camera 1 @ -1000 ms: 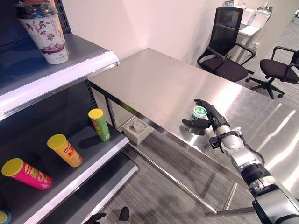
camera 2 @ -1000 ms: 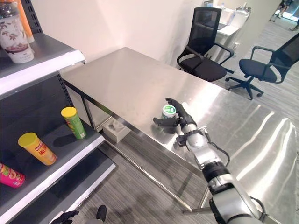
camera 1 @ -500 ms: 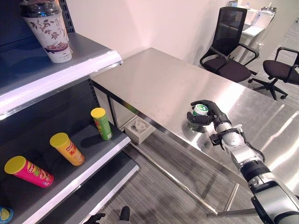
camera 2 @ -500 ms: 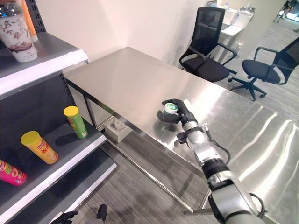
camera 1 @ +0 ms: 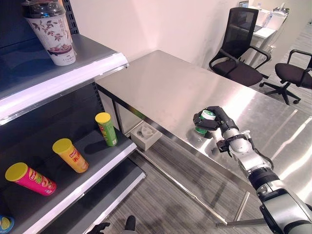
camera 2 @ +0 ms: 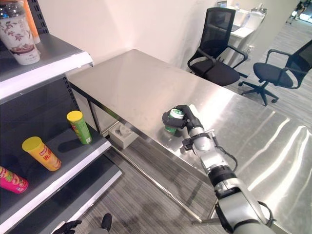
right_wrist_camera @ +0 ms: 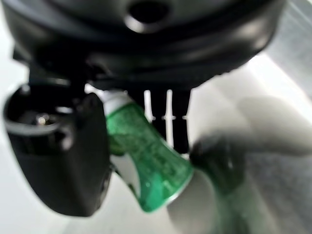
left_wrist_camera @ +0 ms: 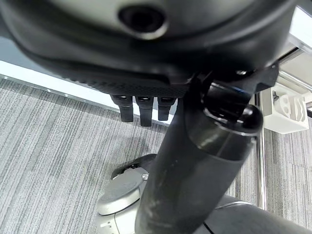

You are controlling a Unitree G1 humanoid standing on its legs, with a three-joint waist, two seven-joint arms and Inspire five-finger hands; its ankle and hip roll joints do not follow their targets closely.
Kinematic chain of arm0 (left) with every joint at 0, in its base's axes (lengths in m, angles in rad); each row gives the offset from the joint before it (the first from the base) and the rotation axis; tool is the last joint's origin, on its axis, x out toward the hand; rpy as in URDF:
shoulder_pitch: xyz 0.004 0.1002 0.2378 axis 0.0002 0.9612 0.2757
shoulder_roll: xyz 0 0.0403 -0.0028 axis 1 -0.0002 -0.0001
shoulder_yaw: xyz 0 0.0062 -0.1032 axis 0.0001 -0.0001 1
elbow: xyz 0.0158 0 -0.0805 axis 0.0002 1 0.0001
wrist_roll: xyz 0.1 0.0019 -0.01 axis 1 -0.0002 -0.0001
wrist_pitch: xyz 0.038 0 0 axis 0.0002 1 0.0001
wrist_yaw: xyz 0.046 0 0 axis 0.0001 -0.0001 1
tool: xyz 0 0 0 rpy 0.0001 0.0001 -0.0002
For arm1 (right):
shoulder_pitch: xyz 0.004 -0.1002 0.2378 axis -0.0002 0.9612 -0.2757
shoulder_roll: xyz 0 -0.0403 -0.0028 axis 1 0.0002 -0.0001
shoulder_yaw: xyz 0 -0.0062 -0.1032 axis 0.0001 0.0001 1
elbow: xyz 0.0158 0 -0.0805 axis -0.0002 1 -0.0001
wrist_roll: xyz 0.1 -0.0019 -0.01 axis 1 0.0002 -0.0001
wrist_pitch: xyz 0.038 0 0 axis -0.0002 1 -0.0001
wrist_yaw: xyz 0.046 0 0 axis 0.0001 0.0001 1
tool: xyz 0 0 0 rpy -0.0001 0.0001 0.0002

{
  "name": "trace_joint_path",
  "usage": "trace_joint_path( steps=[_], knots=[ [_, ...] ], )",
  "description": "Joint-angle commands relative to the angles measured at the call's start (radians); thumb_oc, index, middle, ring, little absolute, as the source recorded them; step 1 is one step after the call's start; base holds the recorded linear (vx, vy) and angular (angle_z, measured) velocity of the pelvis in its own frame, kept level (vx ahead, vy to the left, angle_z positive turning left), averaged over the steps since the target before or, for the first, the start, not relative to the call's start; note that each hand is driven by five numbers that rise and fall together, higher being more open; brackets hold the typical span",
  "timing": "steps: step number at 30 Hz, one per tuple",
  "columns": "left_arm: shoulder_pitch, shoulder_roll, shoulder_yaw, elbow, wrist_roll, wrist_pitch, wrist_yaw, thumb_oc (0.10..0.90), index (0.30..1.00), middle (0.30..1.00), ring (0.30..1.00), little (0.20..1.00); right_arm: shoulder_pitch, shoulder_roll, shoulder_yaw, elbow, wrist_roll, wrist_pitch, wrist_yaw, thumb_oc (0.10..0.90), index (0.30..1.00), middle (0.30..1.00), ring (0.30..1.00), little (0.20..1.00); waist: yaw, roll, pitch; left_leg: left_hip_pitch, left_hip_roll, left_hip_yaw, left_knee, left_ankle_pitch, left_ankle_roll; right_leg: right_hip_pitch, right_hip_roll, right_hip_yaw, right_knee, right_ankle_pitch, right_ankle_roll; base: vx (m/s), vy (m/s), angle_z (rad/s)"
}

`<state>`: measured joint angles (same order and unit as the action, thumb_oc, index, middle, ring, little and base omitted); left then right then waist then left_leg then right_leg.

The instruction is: Put the goods on the table back onto the shelves and tidy them up.

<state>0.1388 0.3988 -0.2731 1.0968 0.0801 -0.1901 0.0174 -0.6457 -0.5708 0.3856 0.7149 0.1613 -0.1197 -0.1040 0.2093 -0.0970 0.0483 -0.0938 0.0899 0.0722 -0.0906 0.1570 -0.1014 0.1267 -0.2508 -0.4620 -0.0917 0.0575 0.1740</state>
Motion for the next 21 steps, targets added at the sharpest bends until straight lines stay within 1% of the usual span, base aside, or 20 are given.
trace_joint_path(
  steps=[1,4,5,7,8,9,10,14,16,17,19,20,21],
  knots=[
    [-0.076,0.044,-0.016,0.019,0.012,-0.029,0.051,0.800,0.900,0.900,0.900,0.900,-0.050,-0.100,-0.039,-0.162,-0.043,-0.092,-0.066,0.400,0.300,0.300,0.300,0.300,0.045,0.000,-0.018,0.006,0.000,-0.026,0.003,-0.118,0.027,0.014,-0.095,0.032,0.070,0.060,0.083,0.00,0.000,0.00],
    [-0.077,0.043,-0.008,0.020,0.013,-0.029,0.054,0.800,0.900,0.900,0.900,0.900,-0.030,-0.109,-0.058,-0.197,-0.043,-0.099,-0.070,0.400,0.300,0.300,0.300,0.300,0.041,0.002,-0.020,0.009,0.000,-0.025,0.003,-0.119,0.027,0.015,-0.095,0.033,0.070,0.060,0.083,0.00,0.000,0.00],
    [-0.082,0.046,0.011,0.022,0.017,-0.027,0.061,0.800,0.900,0.900,0.900,0.900,0.010,-0.129,-0.100,-0.298,-0.039,-0.112,-0.068,0.400,0.300,0.300,0.300,0.300,0.033,0.003,-0.025,0.015,0.002,-0.022,0.003,-0.121,0.026,0.017,-0.095,0.036,0.070,0.057,0.083,0.00,0.000,0.00],
    [-0.089,0.045,0.023,0.025,0.017,-0.024,0.063,0.800,0.900,0.900,0.900,0.900,0.036,-0.143,-0.131,-0.367,-0.031,-0.125,-0.062,0.400,0.300,0.300,0.300,0.300,0.025,0.005,-0.030,0.021,0.005,-0.020,0.003,-0.123,0.025,0.020,-0.094,0.039,0.070,0.053,0.083,0.01,-0.019,0.00],
    [-0.089,0.046,0.022,0.025,0.017,-0.024,0.063,0.800,0.900,0.900,0.900,0.900,0.039,-0.143,-0.134,-0.371,-0.032,-0.123,-0.061,0.400,0.300,0.300,0.300,0.300,0.025,0.005,-0.030,0.022,0.005,-0.020,0.003,-0.123,0.024,0.020,-0.094,0.039,0.070,0.053,0.083,0.00,-0.032,0.01],
    [-0.092,0.046,0.029,0.027,0.018,-0.023,0.064,0.800,0.900,0.900,0.900,0.900,0.053,-0.152,-0.151,-0.409,-0.026,-0.129,-0.058,0.400,0.300,0.300,0.300,0.300,0.022,0.006,-0.031,0.024,0.007,-0.018,0.003,-0.123,0.024,0.021,-0.094,0.040,0.071,0.048,0.082,-0.02,-0.061,-0.02],
    [-0.093,0.044,0.042,0.031,0.018,-0.019,0.065,0.800,0.900,0.900,0.900,0.900,0.075,-0.169,-0.177,-0.486,-0.011,-0.136,-0.044,0.400,0.300,0.300,0.300,0.300,0.013,0.007,-0.037,0.028,0.010,-0.015,0.003,-0.122,0.021,0.021,-0.093,0.048,0.075,0.047,0.082,-0.03,-0.084,-0.02],
    [-0.112,0.041,0.059,0.056,0.014,-0.006,0.064,0.800,0.900,0.900,0.900,0.900,0.101,-0.192,-0.194,-0.617,0.017,-0.137,0.008,0.400,0.300,0.300,0.300,0.300,-0.010,0.013,-0.049,0.048,0.025,-0.004,0.003,-0.120,0.016,0.019,-0.086,0.070,0.103,0.012,0.072,-0.03,-0.093,-0.07],
    [-0.129,0.050,0.072,0.065,-0.005,-0.001,0.065,0.800,0.900,0.900,0.900,0.900,0.108,-0.200,-0.194,-0.682,0.068,-0.136,0.044,0.400,0.300,0.300,0.300,0.300,-0.025,0.021,-0.045,0.060,0.043,0.005,0.003,-0.112,0.011,0.008,-0.074,0.090,0.148,-0.029,0.057,-0.06,-0.120,-0.24],
    [-0.130,0.050,0.072,0.066,-0.005,-0.001,0.065,0.800,0.900,0.900,0.900,0.900,0.108,-0.201,-0.195,-0.683,0.069,-0.135,0.045,0.400,0.300,0.300,0.300,0.300,-0.024,0.021,-0.044,0.061,0.045,0.006,0.003,-0.112,0.010,0.006,-0.073,0.092,0.153,-0.032,0.056,-0.07,-0.110,-0.16],
    [-0.136,0.055,0.085,0.069,-0.024,0.004,0.066,0.800,0.900,0.900,0.900,0.900,0.106,-0.207,-0.184,-0.739,0.109,-0.137,0.075,0.400,0.300,0.300,0.300,0.300,-0.040,0.031,-0.039,0.070,0.062,0.015,0.004,-0.104,0.006,-0.012,-0.057,0.122,0.194,-0.066,0.045,-0.09,-0.154,-0.16],
    [-0.132,0.054,0.110,0.077,-0.048,0.008,0.067,0.800,0.900,0.900,0.900,0.900,0.107,-0.216,-0.175,-0.811,0.146,-0.139,0.114,0.400,0.300,0.300,0.300,0.300,-0.053,0.045,-0.030,0.083,0.088,0.024,0.029,-0.102,0.003,-0.034,-0.032,0.154,0.243,-0.120,0.019,-0.11,-0.233,-0.29],
    [-0.126,0.054,0.124,0.081,-0.058,0.009,0.066,0.800,0.900,0.900,0.900,0.900,0.109,-0.217,-0.170,-0.838,0.158,-0.144,0.130,0.400,0.300,0.300,0.300,0.300,-0.053,0.050,-0.025,0.078,0.100,0.024,0.060,-0.106,0.000,-0.042,-0.023,0.162,0.260,-0.134,0.011,-0.09,-0.200,-0.40]
  ],
)
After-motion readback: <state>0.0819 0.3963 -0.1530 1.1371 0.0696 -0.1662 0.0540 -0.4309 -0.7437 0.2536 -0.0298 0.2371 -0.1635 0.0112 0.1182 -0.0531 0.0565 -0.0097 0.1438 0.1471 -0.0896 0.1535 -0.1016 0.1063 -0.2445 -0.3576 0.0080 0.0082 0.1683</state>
